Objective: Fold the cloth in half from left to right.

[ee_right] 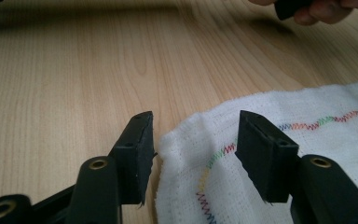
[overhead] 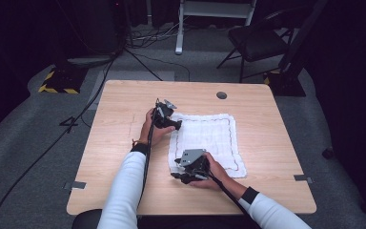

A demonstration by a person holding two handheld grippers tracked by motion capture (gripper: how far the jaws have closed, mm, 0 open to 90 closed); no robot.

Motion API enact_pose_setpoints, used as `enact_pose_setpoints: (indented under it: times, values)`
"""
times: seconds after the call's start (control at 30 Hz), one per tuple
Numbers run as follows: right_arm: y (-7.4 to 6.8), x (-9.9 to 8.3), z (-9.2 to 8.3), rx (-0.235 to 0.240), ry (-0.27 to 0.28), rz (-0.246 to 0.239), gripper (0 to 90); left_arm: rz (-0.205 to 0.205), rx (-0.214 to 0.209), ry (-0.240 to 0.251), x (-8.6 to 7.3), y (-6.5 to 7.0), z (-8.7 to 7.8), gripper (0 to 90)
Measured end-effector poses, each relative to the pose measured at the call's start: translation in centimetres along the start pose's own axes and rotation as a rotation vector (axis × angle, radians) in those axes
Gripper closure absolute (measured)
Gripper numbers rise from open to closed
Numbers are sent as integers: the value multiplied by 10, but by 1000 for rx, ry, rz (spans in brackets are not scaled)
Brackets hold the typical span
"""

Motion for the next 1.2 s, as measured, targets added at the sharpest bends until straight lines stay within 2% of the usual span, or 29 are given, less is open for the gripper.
enact_pose_setpoints:
  times: [0.07,0.13,0.17,0.33,0.37,0.5,0.53,0.6,0.67,0.73,1.03,1.2]
  values:
    - [0,0,6,0,-9,11,468,-12,16,-21,1,-4,9,181]
    - [0,0,9,-6,-20,11,466,-20,15,-21,1,-5,10,156]
    - [0,-1,11,-13,-33,11,467,-53,18,-16,3,-8,13,158]
    - [4,-2,14,-18,-33,48,494,-78,-2,-23,2,-10,15,149]
    - [4,-2,14,-11,-34,60,534,-96,-11,-18,2,-11,16,148]
    - [4,-2,14,-17,-40,61,604,-90,-12,-19,1,-13,15,149]
    - [6,-3,14,-21,-40,65,663,-84,-12,-21,1,-14,15,148]
    - [7,-3,14,-27,-42,66,693,-87,-10,-21,1,-14,15,144]
    - [8,-3,14,-39,-46,66,782,-97,-5,-23,1,-15,15,130]
    - [10,-3,14,-52,-50,57,830,-101,2,-24,1,-16,16,113]
    - [5,-2,14,-68,-58,23,853,-104,10,-37,0,-18,15,87]
    - [1,-2,12,-55,-59,15,857,-96,3,-51,0,-19,14,62]
Point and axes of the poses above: each handheld gripper's, and its own axes: z roughly forward along the jaws, x roughly out of its top, y roughly to its right, the point moved 7 cm from there along z, roughly forward along the jaws, and after that the axes turned 5 degrees about -z, right-handed, at the moved point
